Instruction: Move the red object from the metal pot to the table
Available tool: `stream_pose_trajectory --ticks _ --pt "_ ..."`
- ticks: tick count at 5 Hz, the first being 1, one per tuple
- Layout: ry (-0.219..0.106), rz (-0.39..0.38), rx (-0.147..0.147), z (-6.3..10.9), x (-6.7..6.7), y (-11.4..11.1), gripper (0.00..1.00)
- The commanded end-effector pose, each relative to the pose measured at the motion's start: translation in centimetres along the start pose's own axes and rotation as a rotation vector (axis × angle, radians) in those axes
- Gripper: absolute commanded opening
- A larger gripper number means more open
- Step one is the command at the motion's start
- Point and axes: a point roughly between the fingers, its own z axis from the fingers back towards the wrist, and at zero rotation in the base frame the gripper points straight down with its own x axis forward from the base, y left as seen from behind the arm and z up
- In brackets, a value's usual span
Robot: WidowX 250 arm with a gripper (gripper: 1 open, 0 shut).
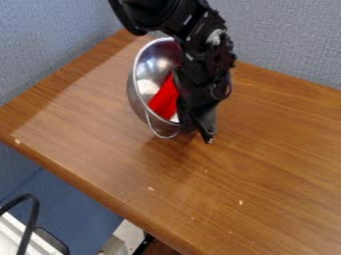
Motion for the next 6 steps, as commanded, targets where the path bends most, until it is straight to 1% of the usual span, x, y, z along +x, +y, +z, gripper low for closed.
stream_pose_trajectory --ticks 1,2,3,4,5,6 --pt "0.043 0.111 -0.017 0.3 -1.3 0.7 0.0" --pt "0.04 0.157 -0.015 0.5 -1.5 2.0 0.0" --pt "0.044 0.204 -0.015 0.5 -2.0 3.6 0.0" --pt "0.039 0.22 -0.028 0.0 -2.5 4.1 0.0" --pt "0.041 0.238 -0.02 -0.4 -3.3 4.1 0.0" --pt "0.052 0.254 -0.019 -1.0 -4.1 4.2 0.0"
